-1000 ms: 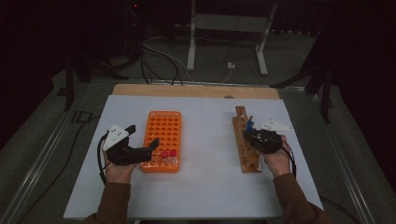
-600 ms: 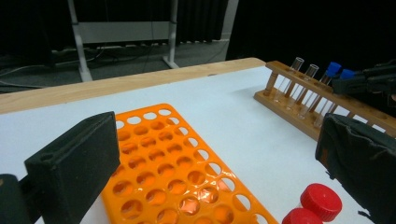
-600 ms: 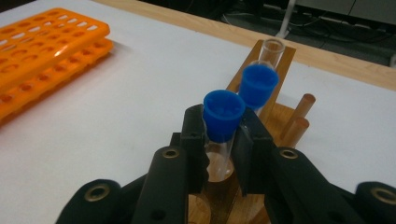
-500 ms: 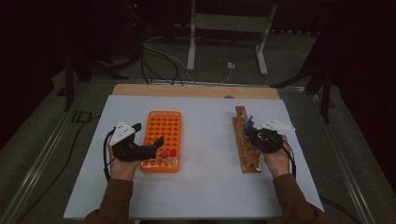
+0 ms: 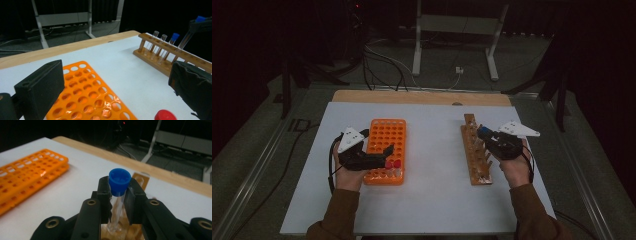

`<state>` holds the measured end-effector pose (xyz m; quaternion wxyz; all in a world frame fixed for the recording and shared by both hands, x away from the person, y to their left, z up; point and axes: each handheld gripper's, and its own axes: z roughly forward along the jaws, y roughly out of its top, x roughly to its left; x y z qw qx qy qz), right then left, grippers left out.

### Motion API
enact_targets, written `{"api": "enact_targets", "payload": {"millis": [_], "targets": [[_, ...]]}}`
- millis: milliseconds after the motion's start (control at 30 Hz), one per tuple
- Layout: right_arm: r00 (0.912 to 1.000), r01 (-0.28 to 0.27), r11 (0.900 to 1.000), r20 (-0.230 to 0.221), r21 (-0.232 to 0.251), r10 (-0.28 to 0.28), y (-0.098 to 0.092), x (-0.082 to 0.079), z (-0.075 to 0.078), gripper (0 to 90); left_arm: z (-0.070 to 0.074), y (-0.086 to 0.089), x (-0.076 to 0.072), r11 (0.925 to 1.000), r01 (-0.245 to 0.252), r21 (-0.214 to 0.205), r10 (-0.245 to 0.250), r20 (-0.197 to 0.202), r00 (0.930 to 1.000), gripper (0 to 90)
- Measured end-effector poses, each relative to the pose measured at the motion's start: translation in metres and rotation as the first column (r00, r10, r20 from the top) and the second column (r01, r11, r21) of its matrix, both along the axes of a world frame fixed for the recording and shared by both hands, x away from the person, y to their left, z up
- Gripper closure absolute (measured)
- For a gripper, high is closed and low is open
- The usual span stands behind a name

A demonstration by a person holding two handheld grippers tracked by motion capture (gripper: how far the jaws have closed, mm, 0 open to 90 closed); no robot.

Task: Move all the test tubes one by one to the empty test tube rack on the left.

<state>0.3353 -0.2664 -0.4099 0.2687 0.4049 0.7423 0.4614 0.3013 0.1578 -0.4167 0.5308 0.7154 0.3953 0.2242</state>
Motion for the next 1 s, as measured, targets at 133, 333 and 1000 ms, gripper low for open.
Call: {"api": "enact_targets", "payload": {"millis": [133,333,1000], "targets": [[0.9995,-0.018,0.9998,0.024,0.002,0.018,0.006,-0.002,0.013,76.7,0.004,-0.005,-0.001,0.9998,0.019,-0.001,-0.019,0.016,0.9997,2.6],[0.9977,-0.065,0.9973,0.02,0.033,0.065,0.019,0.0,0.021,76.7,0.007,-0.015,0.0,0.999,0.045,0.002,-0.045,0.025,0.9987,3.5],[0.9676,-0.249,0.9663,-0.026,0.065,0.251,0.085,0.0,0.031,76.5,0.016,-0.06,-0.001,0.988,0.154,0.009,-0.154,0.022,0.9878,15.4]]}}
